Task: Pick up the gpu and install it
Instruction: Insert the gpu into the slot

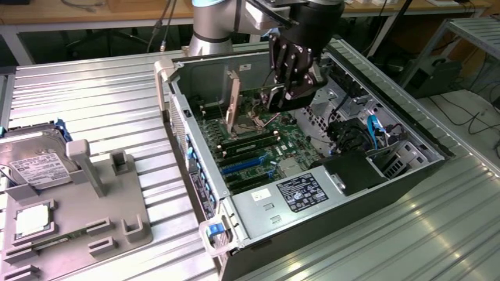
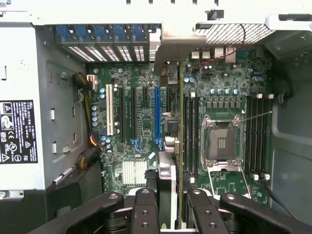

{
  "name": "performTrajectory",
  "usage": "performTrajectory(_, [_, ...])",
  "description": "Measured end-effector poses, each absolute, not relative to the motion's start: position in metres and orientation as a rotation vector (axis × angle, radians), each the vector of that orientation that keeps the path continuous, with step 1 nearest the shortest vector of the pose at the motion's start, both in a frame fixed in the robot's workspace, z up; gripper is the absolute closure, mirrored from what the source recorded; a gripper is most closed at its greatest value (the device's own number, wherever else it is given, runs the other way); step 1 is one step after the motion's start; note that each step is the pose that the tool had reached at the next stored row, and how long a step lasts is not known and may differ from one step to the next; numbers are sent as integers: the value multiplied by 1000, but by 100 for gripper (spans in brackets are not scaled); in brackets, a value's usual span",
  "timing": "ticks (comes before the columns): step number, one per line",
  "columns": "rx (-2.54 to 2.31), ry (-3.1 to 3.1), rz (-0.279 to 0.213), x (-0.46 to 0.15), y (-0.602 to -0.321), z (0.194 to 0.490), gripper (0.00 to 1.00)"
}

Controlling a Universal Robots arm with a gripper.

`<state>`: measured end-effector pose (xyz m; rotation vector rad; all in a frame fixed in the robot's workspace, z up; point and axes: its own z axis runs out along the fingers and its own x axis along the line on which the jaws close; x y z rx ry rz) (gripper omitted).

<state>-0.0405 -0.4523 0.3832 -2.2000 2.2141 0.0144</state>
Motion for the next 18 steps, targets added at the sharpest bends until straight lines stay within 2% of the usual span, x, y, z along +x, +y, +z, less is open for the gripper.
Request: performTrajectory(18, [-2225,2187,10,-52,-445,353,72])
